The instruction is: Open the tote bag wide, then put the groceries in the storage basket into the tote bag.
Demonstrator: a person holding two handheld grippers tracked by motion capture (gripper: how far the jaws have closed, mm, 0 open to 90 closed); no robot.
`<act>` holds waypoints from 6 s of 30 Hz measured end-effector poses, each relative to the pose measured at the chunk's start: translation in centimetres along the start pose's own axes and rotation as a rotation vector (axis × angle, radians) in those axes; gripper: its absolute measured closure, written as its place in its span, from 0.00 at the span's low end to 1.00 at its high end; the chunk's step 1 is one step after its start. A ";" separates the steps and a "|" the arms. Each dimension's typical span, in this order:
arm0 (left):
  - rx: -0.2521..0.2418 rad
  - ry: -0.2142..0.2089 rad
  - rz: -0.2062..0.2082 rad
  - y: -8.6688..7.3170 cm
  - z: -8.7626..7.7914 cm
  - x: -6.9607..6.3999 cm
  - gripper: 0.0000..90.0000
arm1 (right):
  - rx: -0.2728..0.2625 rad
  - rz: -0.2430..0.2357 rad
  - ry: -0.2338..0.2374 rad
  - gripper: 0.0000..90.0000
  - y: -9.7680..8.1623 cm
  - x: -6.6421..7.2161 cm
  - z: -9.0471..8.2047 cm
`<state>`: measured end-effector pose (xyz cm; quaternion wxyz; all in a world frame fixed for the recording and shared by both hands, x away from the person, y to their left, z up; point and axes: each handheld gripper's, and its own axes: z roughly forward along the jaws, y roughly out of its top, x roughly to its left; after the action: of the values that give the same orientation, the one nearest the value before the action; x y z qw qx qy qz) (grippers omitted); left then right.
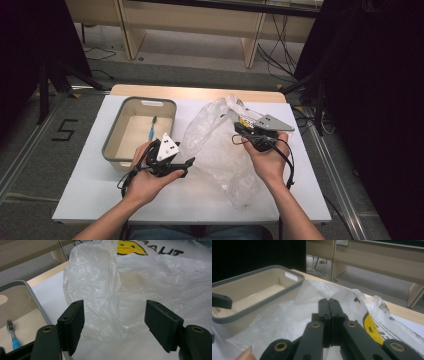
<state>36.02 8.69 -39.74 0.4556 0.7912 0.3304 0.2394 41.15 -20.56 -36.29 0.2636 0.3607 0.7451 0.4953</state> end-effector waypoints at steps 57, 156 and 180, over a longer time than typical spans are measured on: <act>0.049 0.181 -0.152 -0.4 -2.0 7.1 0.33 | 0.008 0.005 0.009 1.00 -0.2 0.0 0.1; 0.644 0.223 -0.401 -2.0 10.5 16.6 0.61 | 0.031 0.001 0.026 1.00 -0.7 0.3 0.4; 0.715 0.228 -0.389 -2.4 11.4 16.5 0.69 | 0.031 0.000 0.029 1.00 -0.7 0.4 0.5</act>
<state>54.07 15.39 -45.91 0.1497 0.7908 0.5841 0.1050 41.05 -20.16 -37.13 0.2473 0.3576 0.7563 0.4889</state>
